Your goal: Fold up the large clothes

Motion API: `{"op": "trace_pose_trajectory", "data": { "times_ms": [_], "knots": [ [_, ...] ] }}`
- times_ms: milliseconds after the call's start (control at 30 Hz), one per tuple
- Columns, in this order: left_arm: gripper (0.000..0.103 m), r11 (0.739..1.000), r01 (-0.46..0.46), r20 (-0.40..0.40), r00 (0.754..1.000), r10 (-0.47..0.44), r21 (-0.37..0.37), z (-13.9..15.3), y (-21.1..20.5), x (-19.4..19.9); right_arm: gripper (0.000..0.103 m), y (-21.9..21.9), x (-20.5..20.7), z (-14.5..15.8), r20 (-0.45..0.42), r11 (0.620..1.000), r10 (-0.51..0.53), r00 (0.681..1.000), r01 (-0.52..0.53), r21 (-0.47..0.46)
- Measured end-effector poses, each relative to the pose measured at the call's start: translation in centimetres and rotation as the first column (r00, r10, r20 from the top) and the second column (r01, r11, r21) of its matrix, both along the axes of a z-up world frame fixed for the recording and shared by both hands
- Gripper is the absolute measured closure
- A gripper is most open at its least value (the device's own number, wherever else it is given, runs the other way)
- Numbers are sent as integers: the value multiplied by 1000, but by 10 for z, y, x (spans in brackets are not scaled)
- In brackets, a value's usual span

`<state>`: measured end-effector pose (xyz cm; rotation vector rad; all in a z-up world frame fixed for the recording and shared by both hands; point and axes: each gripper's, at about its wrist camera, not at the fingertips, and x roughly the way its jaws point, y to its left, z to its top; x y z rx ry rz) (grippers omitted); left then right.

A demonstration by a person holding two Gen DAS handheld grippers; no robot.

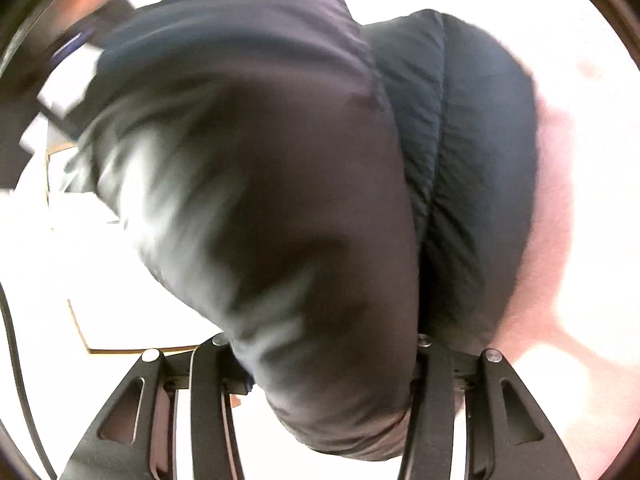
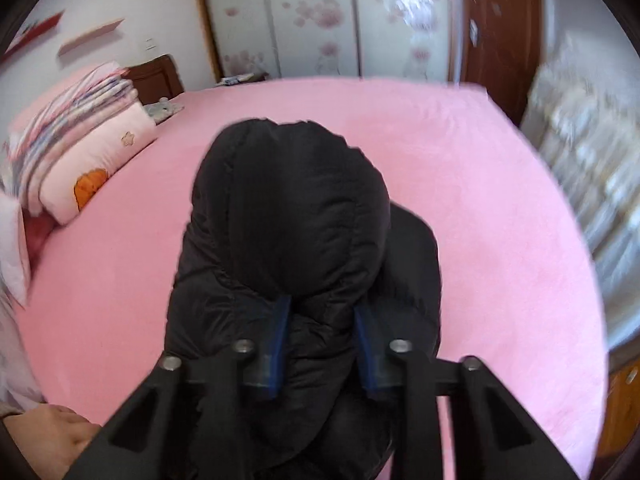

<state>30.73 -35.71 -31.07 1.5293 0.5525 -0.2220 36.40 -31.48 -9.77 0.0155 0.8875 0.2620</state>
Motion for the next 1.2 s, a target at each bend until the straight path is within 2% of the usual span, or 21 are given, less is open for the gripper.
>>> {"op": "trace_pose_trajectory", "data": {
  "times_ms": [133, 200, 333, 400, 500, 567, 600, 633, 667, 700, 767, 867, 900, 933, 1000, 1033, 1067, 1100, 1167, 1200],
  "knots": [
    [54, 987, -17, -118, 993, -2, -157, 32, 14, -7, 75, -28, 0, -23, -40, 996, -53, 998, 55, 67],
    [54, 967, -37, -198, 980, -14, -251, 53, 24, -8, 75, -36, -2, -33, -45, 994, -73, 996, 77, 84],
    [54, 919, -99, -331, 943, -36, -382, 91, 47, -5, 75, -47, -6, -51, -56, 986, -107, 993, 113, 122],
    [54, 869, -165, -391, 920, -35, -466, 117, 62, 7, 75, -54, -7, -58, -63, 979, -123, 990, 131, 154],
    [54, 760, -276, -455, 890, -28, -588, 148, 88, 35, 74, -63, -9, -67, -71, 968, -152, 986, 163, 190],
    [49, 682, -326, -474, 880, -34, -655, 163, 106, 53, 74, -69, -11, -74, -76, 958, -170, 982, 183, 219],
    [48, 658, -346, -487, 873, -36, -669, 169, 112, 59, 74, -71, -12, -75, -76, 955, -178, 981, 191, 227],
    [48, 624, -384, -522, 852, -45, -680, 164, 117, 71, 74, -73, -13, -78, -74, 951, -188, 979, 200, 234],
    [48, 603, -409, -549, 833, -59, -685, 158, 125, 75, 74, -75, -14, -79, -73, 950, -194, 978, 206, 236],
    [48, 581, -438, -590, 802, -91, -686, 151, 132, 79, 74, -77, -15, -81, -70, 948, -199, 978, 210, 238],
    [48, 581, -439, -612, 780, -132, -685, 155, 134, 75, 74, -78, -17, -85, -67, 947, -204, 977, 214, 239],
    [48, 621, -372, -599, 775, -201, -690, 155, 142, 58, 74, -79, -19, -91, -71, 946, -204, 977, 215, 242],
    [48, 624, -359, -597, 770, -222, -695, 160, 143, 54, 74, -79, -19, -93, -72, 946, -202, 977, 214, 245],
    [48, 617, -334, -589, 764, -265, -712, 169, 151, 47, 74, -78, -19, -94, -72, 946, -197, 978, 209, 247],
    [47, 595, -304, -563, 765, -313, -744, 184, 159, 40, 74, -77, -19, -96, -71, 948, -191, 979, 203, 247],
    [42, 579, -285, -539, 776, -328, -764, 187, 161, 43, 74, -76, -19, -97, -68, 949, -187, 980, 198, 245],
    [39, 558, -263, -501, 800, -330, -787, 197, 167, 45, 73, -74, -19, -97, -62, 951, -185, 981, 194, 239],
    [33, 548, -255, -484, 813, -324, -796, 202, 162, 47, 73, -73, -20, -97, -58, 953, -183, 981, 192, 235],
    [32, 524, -263, -453, 848, -276, -810, 204, 157, 63, 73, -70, -20, -97, -49, 954, -181, 982, 188, 234],
    [32, 518, -281, -457, 854, -249, -808, 205, 150, 71, 73, -70, -20, -98, -46, 953, -182, 982, 187, 237]
  ]
}}
